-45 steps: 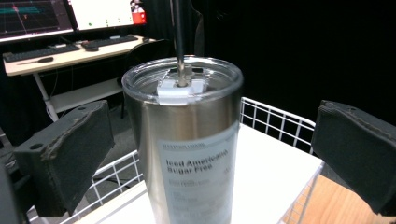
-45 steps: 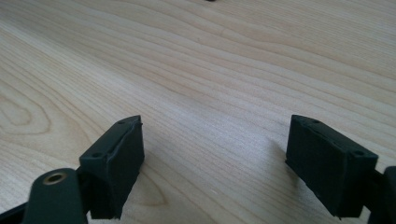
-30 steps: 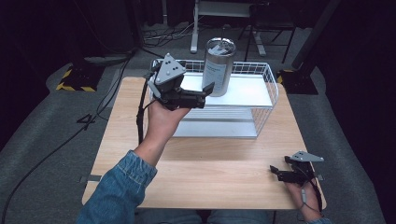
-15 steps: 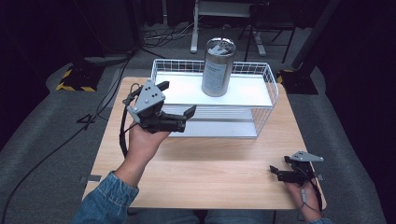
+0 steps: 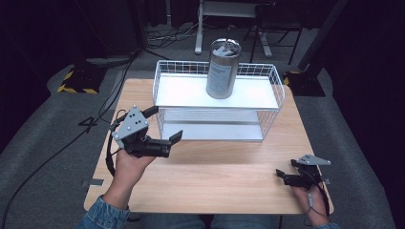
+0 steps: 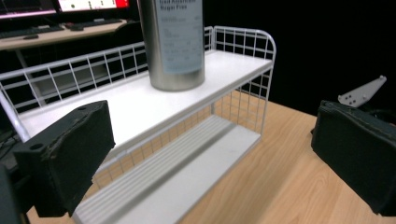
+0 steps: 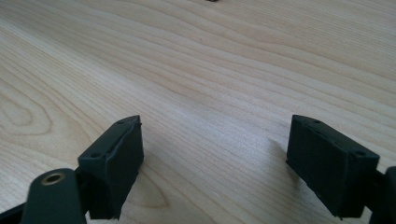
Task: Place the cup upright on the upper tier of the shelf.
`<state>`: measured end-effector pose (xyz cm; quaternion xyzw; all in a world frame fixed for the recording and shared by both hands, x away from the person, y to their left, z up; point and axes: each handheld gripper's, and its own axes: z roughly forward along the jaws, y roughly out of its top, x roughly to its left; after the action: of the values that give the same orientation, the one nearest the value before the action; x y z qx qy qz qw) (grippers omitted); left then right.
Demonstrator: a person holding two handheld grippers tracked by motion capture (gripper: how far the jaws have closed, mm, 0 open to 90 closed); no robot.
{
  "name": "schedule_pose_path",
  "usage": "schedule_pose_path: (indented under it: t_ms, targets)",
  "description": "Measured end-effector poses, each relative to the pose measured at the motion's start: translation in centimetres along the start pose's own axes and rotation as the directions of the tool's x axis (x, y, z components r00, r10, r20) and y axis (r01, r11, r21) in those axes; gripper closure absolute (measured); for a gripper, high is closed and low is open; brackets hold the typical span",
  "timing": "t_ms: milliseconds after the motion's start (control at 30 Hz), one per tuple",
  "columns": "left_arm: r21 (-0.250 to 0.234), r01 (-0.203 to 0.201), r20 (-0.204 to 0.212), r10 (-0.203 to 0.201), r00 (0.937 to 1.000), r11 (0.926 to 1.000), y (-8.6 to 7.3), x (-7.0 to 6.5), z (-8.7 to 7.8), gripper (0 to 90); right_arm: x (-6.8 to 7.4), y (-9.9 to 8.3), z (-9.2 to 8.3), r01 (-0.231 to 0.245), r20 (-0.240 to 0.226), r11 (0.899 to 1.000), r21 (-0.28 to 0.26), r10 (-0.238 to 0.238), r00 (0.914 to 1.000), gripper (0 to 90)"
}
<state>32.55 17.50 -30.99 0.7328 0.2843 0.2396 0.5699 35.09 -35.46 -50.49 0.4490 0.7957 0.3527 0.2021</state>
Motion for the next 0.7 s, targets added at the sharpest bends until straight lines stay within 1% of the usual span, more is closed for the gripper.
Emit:
schedule_pose_path:
  t_ms: [67,133,200,267,300,333,467,533,633,700]
  targets:
    - [0.013,-0.010,-0.003,0.010,0.9999,0.9999,-0.6,-0.1,-0.2,0.0,0.0,0.0,0.0,0.000,0.000,1.000,0.000,0.000,1.0000,18.9]
    - [0.016,-0.017,-0.005,0.017,0.9998,0.9997,-1.2,-0.3,-0.5,0.0,0.0,0.0,0.0,0.000,0.000,1.000,0.000,0.000,1.0000,18.9]
    - [0.016,-0.019,-0.004,0.019,0.9998,0.9997,-1.9,-0.4,-0.7,0.0,0.0,0.0,0.0,0.000,0.000,1.000,0.000,0.000,1.0000,18.9]
    - [0.023,-0.016,0.008,0.016,0.9999,0.9996,-2.6,-0.5,-0.9,0.0,0.0,0.0,0.0,0.000,0.000,1.000,0.000,0.000,1.0000,18.9]
    - [0.026,-0.007,0.021,0.007,0.9998,0.9996,-3.1,-0.5,-0.9,0.0,0.0,0.0,0.0,0.000,0.000,1.000,0.000,0.000,1.0000,18.9]
    - [0.029,-0.005,0.026,0.004,0.9996,0.9996,-3.5,-0.5,-1.0,0.0,0.0,0.0,0.0,0.000,0.000,1.000,0.000,0.000,1.0000,18.9]
    - [0.050,0.028,0.031,-0.030,0.9991,0.9983,-5.3,-0.3,-1.2,0.0,0.0,0.0,0.0,0.001,0.000,1.000,0.000,-0.001,1.0000,18.9]
    - [0.057,0.041,0.027,-0.043,0.9987,0.9975,-6.2,-0.1,-1.3,0.0,0.0,0.0,0.0,0.001,0.000,1.000,0.000,-0.001,1.0000,18.9]
    - [0.079,0.042,0.010,-0.043,0.9990,0.9960,-7.4,0.1,-1.6,0.7,0.0,0.0,0.0,0.000,0.000,1.000,0.000,0.000,1.0000,18.9]
    - [0.099,0.039,0.004,-0.039,0.9992,0.9943,-8.2,0.1,-1.7,3.2,0.0,0.0,0.0,0.000,0.000,1.000,0.000,0.000,1.0000,18.9]
